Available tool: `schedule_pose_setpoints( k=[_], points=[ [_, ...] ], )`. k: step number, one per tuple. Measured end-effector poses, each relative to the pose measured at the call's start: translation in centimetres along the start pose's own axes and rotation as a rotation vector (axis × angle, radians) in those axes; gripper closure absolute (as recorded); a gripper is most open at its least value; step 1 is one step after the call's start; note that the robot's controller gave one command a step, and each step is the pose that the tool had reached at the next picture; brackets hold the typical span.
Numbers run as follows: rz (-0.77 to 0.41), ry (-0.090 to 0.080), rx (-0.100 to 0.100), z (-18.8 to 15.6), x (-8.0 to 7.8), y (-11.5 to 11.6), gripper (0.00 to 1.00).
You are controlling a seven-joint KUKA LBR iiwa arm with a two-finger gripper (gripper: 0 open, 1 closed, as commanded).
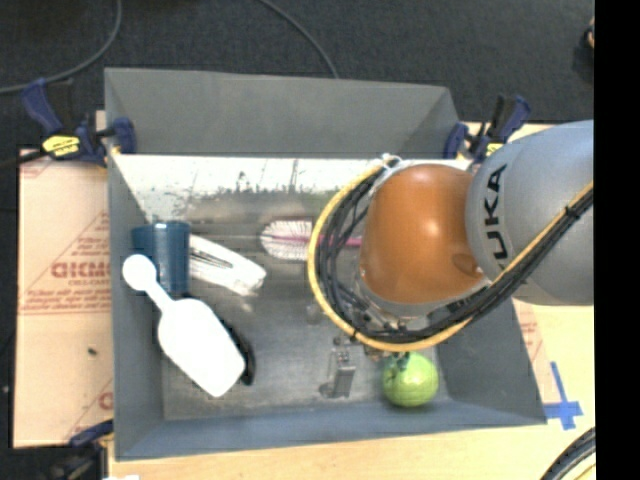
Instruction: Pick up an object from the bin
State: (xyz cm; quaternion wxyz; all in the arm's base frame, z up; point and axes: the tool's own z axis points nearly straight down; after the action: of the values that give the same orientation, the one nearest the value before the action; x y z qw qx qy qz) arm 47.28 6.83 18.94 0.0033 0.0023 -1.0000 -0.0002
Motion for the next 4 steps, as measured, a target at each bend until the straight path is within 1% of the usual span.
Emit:
schedule_pose_setpoints(
  k=[1, 2, 3, 4],
  points=[
    [0.004, -0.009, -0.001, -0.4, -0.2, 0.0, 0.00],
    [-0.106, -0.011, 0.001, 7.7, -8.5, -1.9, 0.00],
    [-0.138, -0.006, -0.001, 12.0, -5.1, -2.6, 0.00],
    [-0.091, -0.017, -0.002, 11.1, -8.6, 2.1, 0.00]
  ],
)
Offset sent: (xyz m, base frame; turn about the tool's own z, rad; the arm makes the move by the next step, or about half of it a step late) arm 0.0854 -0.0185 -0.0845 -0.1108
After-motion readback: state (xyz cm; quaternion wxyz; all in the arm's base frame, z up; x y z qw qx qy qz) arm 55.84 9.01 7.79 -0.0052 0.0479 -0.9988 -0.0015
